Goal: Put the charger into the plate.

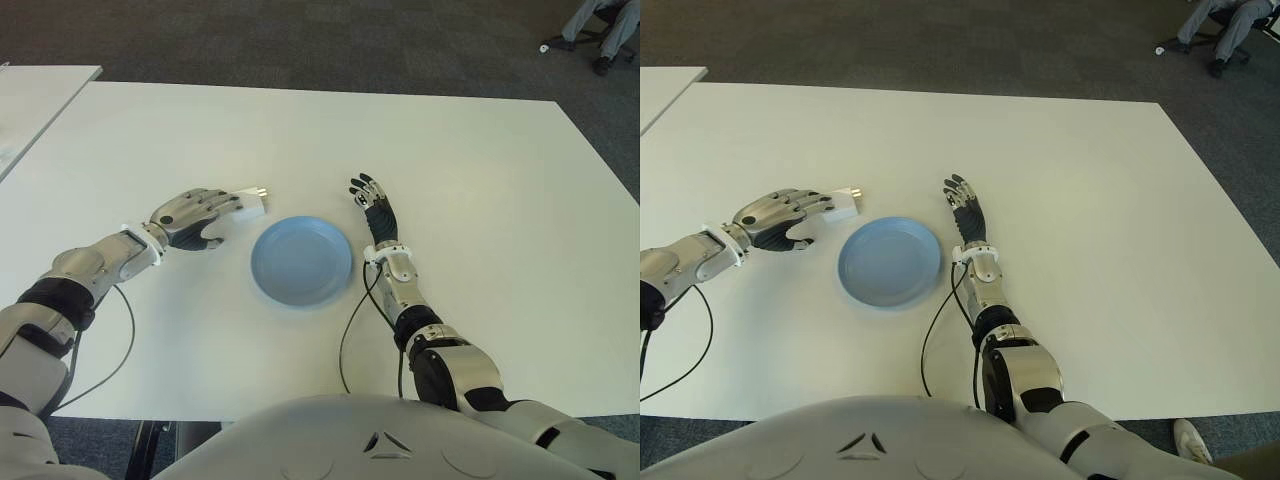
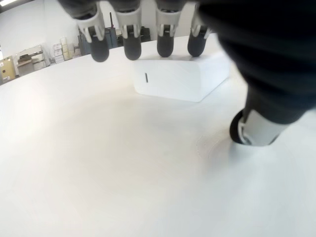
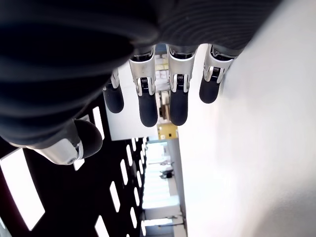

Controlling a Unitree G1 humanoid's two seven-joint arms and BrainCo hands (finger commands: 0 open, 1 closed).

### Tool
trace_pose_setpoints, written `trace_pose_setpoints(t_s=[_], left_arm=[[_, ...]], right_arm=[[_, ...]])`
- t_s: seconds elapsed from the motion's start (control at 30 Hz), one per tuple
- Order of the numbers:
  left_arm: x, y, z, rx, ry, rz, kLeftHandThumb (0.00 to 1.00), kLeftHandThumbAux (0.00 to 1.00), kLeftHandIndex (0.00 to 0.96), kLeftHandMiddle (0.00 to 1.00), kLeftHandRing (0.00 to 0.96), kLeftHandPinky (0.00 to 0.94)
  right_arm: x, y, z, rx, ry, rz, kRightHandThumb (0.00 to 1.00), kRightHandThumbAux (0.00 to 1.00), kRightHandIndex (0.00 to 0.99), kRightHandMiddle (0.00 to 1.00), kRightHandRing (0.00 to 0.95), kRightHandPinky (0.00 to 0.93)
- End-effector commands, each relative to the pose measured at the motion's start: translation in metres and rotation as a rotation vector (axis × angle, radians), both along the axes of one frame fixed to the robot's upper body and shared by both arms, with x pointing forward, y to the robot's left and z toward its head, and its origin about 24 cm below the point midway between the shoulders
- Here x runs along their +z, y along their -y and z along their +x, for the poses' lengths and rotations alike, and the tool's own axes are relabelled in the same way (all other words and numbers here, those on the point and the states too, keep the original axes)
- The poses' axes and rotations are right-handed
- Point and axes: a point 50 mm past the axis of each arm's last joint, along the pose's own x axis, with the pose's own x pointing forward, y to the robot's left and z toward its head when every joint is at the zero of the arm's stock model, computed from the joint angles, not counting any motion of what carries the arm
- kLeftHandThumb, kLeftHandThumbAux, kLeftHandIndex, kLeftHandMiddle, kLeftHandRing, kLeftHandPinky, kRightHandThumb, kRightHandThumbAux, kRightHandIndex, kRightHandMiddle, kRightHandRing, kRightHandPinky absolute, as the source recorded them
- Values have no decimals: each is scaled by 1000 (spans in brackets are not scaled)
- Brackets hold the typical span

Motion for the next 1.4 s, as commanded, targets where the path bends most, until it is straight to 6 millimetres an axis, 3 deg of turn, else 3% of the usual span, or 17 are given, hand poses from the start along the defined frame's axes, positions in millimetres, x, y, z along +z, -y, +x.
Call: trace_pose_setpoints(t_s=[0.03,0.2,0.7,1.4], left_arm=[[-1,-12,-15,-23,-26,48,0,603,0,43,26,34],[8,-20,-23,-25,-4,40,0,602,0,48,34,37],[12,-31,-36,-7,42,17,0,579,0,60,44,25],[22,-30,-47,26,84,-41,0,546,0,41,27,16]], right_arm=[[-15,1,-8,-6,-85,-1,0,459,116,206,170,92],[-15,1,-8,-10,-86,-2,0,454,113,207,172,91],[-15,3,-7,-10,-92,-2,0,441,107,226,190,90],[-15,6,-6,-5,-92,-3,0,442,100,248,210,91]])
